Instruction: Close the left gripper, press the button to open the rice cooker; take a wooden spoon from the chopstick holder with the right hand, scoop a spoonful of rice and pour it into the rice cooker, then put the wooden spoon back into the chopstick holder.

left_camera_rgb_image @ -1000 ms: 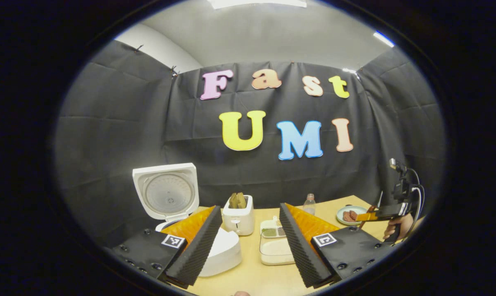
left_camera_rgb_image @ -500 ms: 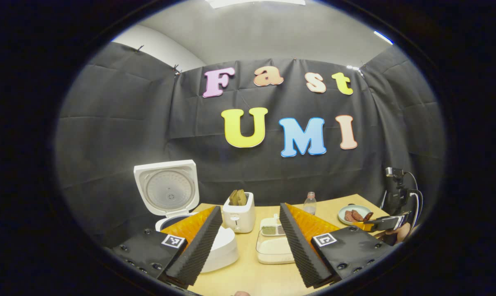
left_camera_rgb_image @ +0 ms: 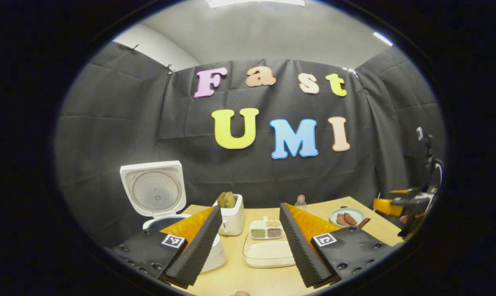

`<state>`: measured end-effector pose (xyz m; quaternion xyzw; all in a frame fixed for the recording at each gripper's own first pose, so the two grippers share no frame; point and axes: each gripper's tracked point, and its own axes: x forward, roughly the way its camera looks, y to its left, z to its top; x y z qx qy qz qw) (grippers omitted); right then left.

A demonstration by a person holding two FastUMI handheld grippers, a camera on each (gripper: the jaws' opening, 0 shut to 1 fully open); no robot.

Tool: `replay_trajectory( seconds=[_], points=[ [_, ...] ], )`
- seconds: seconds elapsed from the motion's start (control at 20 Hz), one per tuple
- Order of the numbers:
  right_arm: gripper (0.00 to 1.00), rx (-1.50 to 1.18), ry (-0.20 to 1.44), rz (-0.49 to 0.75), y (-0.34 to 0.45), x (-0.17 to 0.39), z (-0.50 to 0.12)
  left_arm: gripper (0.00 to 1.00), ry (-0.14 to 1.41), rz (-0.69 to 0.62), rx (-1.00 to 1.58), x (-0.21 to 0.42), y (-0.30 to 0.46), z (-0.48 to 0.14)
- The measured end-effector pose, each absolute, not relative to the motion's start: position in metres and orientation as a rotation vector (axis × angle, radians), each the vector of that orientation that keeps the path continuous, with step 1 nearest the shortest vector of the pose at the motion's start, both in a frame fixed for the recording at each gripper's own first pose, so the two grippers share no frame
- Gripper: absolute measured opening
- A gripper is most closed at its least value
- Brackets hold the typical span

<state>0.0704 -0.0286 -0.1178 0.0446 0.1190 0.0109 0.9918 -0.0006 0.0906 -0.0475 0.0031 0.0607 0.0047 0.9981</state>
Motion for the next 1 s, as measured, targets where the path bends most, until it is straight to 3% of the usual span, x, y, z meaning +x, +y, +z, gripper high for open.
replay_trajectory(
  seconds=[0.4,1.0],
  points=[
    [0.98,0.090,0.097,0.019,-0.014,0.060,-0.019,0.96,0.096,0.004,-0.056,0.017,0.112,-0.023],
    [0.98,0.098,0.050,-0.010,0.004,0.060,0.024,0.97,0.083,0.032,-0.029,0.053,0.190,0.028]
  ],
)
